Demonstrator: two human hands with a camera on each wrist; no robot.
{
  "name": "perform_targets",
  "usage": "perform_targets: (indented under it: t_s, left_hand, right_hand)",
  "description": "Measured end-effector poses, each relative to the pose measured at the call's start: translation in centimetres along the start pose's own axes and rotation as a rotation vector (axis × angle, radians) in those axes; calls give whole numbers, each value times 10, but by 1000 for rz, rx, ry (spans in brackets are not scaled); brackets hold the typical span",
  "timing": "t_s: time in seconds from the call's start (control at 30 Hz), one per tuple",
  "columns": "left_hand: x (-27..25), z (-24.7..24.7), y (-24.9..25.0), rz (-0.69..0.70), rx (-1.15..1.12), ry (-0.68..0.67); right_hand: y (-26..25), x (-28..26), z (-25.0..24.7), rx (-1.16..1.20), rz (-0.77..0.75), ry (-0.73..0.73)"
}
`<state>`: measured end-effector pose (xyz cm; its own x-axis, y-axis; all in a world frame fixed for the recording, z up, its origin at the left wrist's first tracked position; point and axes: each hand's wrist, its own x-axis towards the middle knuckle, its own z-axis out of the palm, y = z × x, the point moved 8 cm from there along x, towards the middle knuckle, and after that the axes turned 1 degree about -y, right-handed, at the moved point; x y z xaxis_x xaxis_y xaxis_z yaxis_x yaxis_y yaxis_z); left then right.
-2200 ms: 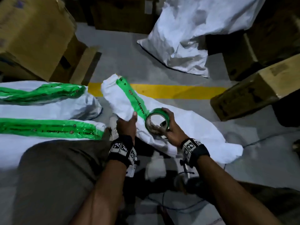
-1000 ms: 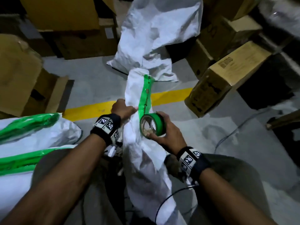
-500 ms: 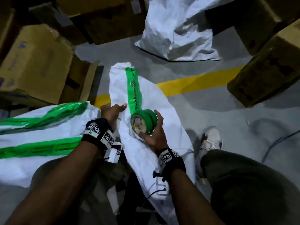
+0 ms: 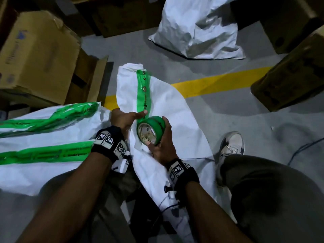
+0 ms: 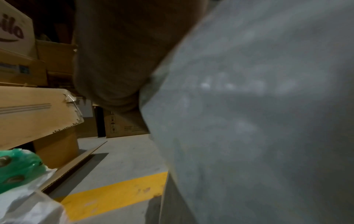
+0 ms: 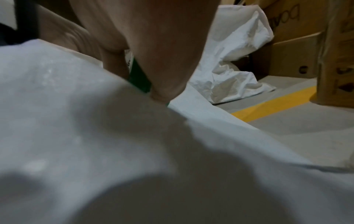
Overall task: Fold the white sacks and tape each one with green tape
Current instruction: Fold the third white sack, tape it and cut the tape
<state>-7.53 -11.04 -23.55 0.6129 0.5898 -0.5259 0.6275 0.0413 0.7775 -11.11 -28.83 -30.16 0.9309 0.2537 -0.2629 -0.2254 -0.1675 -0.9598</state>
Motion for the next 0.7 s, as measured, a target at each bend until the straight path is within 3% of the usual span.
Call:
perform_targets:
  t_s: [0.17,0.27,0.33,0.43,0.5,0.6,0.7]
  left_hand:
    - [6,-14,-11,0,59,182]
    - [11,-15,-20,-45,65,180]
    - [13,-17,-21,-54,80,160]
    - [15,-19,-20,-66,107,118]
    - [16,-23,-21,-64,41,137]
    - [13,-26,-18,-56,15,155]
    - [17,-27,-27,-97,-21,117]
  right_hand:
    - [-20,-6,-4,-191,25,-7]
    - [-27,-9,-24,-510,109,54]
    - [-37,-11,-32,-680,-16,61]
    - [-34,-15,-34,-553,-176,-124]
    - [-23,-14,-38,-542,-122,-264]
    - [-7,-23,-38,-795,0,-455]
    - [-5,-36,-24,-896,6,-522]
